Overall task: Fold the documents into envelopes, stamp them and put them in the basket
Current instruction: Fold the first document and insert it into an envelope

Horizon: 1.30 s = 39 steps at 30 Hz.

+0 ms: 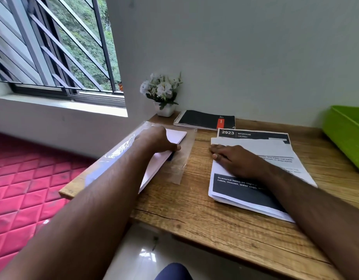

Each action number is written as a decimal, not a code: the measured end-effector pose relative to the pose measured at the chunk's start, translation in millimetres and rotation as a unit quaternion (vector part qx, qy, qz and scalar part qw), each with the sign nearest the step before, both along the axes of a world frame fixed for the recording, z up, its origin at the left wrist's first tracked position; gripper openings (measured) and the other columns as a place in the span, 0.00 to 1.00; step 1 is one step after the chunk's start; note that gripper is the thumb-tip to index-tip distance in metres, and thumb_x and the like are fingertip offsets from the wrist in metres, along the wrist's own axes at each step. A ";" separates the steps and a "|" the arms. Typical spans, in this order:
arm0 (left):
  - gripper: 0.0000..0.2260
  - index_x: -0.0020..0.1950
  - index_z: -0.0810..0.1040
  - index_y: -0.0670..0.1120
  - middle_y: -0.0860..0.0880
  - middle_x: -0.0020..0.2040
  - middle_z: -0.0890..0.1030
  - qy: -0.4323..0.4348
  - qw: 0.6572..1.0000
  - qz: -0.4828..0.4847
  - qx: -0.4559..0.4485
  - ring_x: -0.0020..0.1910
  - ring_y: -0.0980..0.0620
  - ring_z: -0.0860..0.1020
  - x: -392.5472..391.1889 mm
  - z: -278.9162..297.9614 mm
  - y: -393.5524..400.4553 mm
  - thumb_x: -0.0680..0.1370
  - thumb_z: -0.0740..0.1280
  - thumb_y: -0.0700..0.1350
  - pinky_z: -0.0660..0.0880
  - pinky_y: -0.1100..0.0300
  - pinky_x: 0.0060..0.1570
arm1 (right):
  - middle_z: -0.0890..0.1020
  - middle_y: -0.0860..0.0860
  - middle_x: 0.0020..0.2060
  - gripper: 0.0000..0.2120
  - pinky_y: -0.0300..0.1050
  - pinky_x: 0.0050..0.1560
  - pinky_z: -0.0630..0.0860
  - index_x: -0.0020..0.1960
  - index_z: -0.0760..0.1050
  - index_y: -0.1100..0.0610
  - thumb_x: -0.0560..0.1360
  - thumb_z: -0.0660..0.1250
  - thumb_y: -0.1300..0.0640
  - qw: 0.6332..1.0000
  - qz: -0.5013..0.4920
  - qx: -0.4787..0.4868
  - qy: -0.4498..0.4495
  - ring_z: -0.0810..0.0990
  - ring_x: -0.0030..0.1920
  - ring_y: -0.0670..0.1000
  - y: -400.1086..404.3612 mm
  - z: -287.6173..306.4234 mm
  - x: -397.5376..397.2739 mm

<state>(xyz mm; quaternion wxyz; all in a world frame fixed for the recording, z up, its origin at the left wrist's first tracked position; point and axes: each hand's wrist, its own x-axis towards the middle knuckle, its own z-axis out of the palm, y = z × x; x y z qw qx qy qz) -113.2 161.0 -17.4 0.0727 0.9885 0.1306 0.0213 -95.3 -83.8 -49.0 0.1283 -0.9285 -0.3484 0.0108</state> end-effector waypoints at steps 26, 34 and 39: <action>0.19 0.58 0.78 0.42 0.40 0.53 0.83 -0.174 0.640 -0.080 -0.744 0.51 0.38 0.82 55.9 56.7 -118.4 0.74 0.69 0.54 0.78 0.36 0.51 | 0.85 0.55 0.46 0.30 0.54 0.44 0.81 0.69 0.70 0.50 0.71 0.71 0.69 0.674 -0.123 0.697 0.213 0.83 0.46 0.56 -53.3 42.5 10.2; 0.14 0.65 0.74 0.41 0.40 0.58 0.81 -0.189 0.571 -0.066 -0.796 0.55 0.37 0.80 72.1 -3.1 -129.5 0.80 0.65 0.38 0.78 0.39 0.52 | 0.80 0.51 0.60 0.35 0.63 0.53 0.78 0.67 0.71 0.44 0.69 0.68 0.76 0.765 -0.014 0.572 0.297 0.79 0.59 0.55 -61.2 23.5 20.9; 0.15 0.67 0.73 0.43 0.41 0.59 0.81 -0.187 0.551 -0.057 -0.811 0.54 0.38 0.81 72.4 -8.4 -130.2 0.80 0.62 0.37 0.80 0.43 0.47 | 0.81 0.51 0.58 0.33 0.59 0.56 0.77 0.66 0.73 0.47 0.69 0.65 0.77 0.761 -0.042 0.579 0.290 0.79 0.57 0.54 -59.0 18.2 26.5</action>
